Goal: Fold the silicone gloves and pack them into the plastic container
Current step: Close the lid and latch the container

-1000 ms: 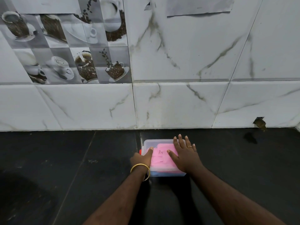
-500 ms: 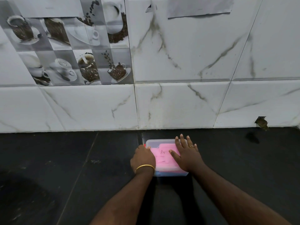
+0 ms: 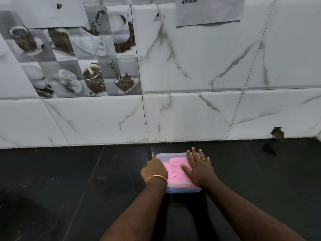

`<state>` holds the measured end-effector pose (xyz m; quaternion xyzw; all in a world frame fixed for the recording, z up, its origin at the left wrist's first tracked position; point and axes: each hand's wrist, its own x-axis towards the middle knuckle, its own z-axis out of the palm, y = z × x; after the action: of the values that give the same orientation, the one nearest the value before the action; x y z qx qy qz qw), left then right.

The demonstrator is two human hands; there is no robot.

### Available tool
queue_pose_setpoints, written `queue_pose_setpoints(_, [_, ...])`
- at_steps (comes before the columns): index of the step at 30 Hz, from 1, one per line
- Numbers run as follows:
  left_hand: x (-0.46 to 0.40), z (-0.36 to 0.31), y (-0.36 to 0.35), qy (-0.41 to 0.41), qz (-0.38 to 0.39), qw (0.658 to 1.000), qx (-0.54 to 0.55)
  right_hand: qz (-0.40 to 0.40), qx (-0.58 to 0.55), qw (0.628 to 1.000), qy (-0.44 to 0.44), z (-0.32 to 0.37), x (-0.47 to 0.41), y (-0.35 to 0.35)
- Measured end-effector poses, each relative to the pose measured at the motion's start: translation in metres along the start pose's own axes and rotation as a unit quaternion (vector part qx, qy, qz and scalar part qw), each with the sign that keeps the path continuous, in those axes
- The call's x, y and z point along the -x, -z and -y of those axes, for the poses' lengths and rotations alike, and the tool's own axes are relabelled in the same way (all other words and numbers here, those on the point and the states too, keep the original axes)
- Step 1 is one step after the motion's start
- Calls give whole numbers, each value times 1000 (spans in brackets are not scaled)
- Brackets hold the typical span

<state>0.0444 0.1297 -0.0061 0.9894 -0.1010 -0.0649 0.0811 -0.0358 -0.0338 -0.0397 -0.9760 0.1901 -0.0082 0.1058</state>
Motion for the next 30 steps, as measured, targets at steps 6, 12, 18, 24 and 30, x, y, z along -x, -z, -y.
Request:
queue_pose_setpoints(6, [0, -12, -6, -216, -63, 949, -222, 8, -5, 1000, 1, 0, 1, 0])
queue_pose_setpoints(12, [-11, 2, -12, -242, 25, 960, -135, 2, -18, 1000, 5, 2, 2, 1])
queue_pose_setpoints(18, [-12, 8, -16, -234, 26, 971, -48, -119, -223, 966, -51, 1, 12, -1])
queue_pose_setpoints(24, [-11, 8, -14, -242, 26, 968, -53, -80, -426, 830, -352, 0, 12, -8])
queue_pose_setpoints(30, [-11, 8, -15, -241, 25, 969, -56, -116, -501, 779, -360, -1, 12, -11])
